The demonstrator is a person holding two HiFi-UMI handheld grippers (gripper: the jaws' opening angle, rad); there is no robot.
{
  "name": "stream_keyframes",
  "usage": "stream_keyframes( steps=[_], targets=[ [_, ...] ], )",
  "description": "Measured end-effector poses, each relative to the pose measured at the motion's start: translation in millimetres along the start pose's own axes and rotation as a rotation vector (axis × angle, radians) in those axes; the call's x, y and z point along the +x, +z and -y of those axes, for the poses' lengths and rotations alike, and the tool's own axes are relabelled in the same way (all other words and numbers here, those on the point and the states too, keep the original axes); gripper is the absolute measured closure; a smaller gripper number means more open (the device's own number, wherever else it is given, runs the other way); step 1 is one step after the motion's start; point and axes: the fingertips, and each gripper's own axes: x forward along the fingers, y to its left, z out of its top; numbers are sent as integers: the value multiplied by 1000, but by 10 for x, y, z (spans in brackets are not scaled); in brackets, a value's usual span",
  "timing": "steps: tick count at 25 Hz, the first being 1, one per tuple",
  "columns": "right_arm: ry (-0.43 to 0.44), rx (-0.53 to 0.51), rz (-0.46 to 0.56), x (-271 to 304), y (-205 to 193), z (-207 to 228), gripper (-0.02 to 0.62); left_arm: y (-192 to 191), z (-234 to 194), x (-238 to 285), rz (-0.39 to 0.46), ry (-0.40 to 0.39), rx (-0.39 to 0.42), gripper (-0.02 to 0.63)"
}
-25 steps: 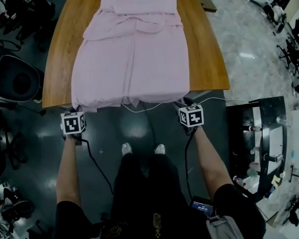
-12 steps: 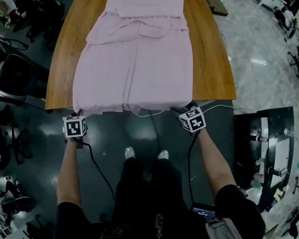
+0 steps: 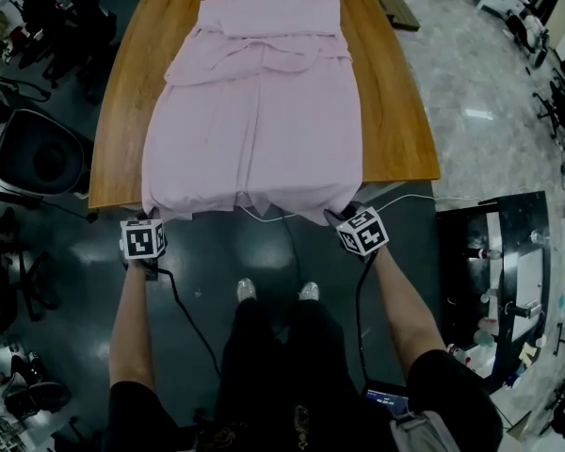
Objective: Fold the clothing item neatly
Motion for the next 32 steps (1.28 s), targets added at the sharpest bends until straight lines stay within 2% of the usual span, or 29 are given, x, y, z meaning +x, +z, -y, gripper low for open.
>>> stream_keyframes(
  steps=[4, 7, 11, 15, 20, 26, 32],
  targets=[
    [-27, 98, 8, -159, -13, -70, 580, 13, -23, -62, 20, -53, 10, 592],
    [-43, 121, 22, -339, 76, -165, 584, 47, -30, -167, 49, -116, 0, 592],
    [-70, 163, 93, -641, 352, -251, 584, 198, -38, -311, 103, -208, -11, 592],
    [-105, 146, 151, -927, 685, -411, 584, 313, -48, -508, 151, -306, -14, 592],
    [-180, 131, 223, -1198, 1152, -447, 584, 631, -36, -675, 226, -397, -17, 594],
    [-276, 97, 289, -1418, 1638, -288, 584, 1148, -53, -790, 300, -457, -17, 594],
    [-282, 89, 347, -1419, 2068, 163, 584, 1822, -136, -704, 337, -426, -34, 594]
  ],
)
